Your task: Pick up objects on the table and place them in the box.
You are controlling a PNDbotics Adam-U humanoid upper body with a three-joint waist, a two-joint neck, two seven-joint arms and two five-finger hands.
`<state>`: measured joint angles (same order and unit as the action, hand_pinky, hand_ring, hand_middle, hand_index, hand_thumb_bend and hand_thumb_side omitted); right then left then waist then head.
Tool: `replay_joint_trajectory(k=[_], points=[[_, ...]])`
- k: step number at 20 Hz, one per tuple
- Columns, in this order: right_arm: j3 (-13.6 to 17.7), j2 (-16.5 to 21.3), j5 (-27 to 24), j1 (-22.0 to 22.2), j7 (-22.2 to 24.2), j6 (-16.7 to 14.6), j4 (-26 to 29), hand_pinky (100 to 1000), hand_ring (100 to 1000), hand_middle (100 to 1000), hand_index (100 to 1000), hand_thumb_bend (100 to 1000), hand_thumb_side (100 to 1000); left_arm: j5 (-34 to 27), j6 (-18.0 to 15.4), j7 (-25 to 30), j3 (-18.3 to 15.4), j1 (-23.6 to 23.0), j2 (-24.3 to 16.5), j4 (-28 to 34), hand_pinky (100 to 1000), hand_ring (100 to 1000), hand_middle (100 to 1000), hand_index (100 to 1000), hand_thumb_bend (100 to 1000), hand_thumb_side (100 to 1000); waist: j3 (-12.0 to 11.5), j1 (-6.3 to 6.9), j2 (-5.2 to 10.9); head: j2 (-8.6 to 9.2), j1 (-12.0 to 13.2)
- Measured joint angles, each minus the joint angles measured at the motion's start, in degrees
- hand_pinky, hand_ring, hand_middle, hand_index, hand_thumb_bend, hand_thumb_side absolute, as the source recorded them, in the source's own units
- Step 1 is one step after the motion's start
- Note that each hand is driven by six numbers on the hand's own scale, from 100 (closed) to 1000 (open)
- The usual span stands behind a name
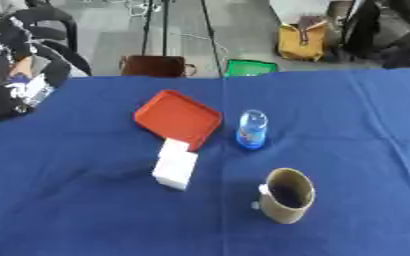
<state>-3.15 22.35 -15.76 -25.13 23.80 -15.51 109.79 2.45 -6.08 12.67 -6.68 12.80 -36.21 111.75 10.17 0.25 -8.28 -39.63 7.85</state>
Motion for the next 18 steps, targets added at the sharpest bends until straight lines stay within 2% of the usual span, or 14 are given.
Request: replay_joint_trajectory(k=[4, 8, 15, 18], points=[[-0.02, 0.0, 0.0, 0.0, 0.04, 0.0, 0.0, 775, 649, 694, 791, 583, 386, 1.14, -0.38, 2.15, 1.64, -0.04, -0.23, -0.06, 679, 817, 858, 922, 490, 628, 0.04, 0.0, 0.04, 0.0, 0.03], [-0.04, 0.0, 0.0, -0.01, 0.22, 0.01, 0.0, 775, 649, 694, 791, 582, 388, 4.8, -0.52, 4.88, 4.73, 0.59, -1.32, -1.19, 685, 810, 830, 916, 523, 658, 0.33, 0.03, 0.04, 0.01, 0.09], [-0.06, 0.0, 0.0, -0.04, 0.35, -0.06, 0.01, 775, 649, 694, 791, 580, 389, 18.37, -0.69, 7.24, 10.86, 5.11, -1.5, -8.78, 711, 805, 830, 918, 599, 689, 0.81, 0.0, 0.06, 0.33, 0.32], [-0.18, -0.02, 0.0, -0.05, 0.4, -0.03, 0.01, 775, 649, 694, 792, 580, 390, 24.32, -1.16, 7.05, 13.36, 7.73, -0.1, -13.77, 717, 806, 830, 917, 617, 689, 0.98, -0.03, 0.11, 0.44, 0.4]])
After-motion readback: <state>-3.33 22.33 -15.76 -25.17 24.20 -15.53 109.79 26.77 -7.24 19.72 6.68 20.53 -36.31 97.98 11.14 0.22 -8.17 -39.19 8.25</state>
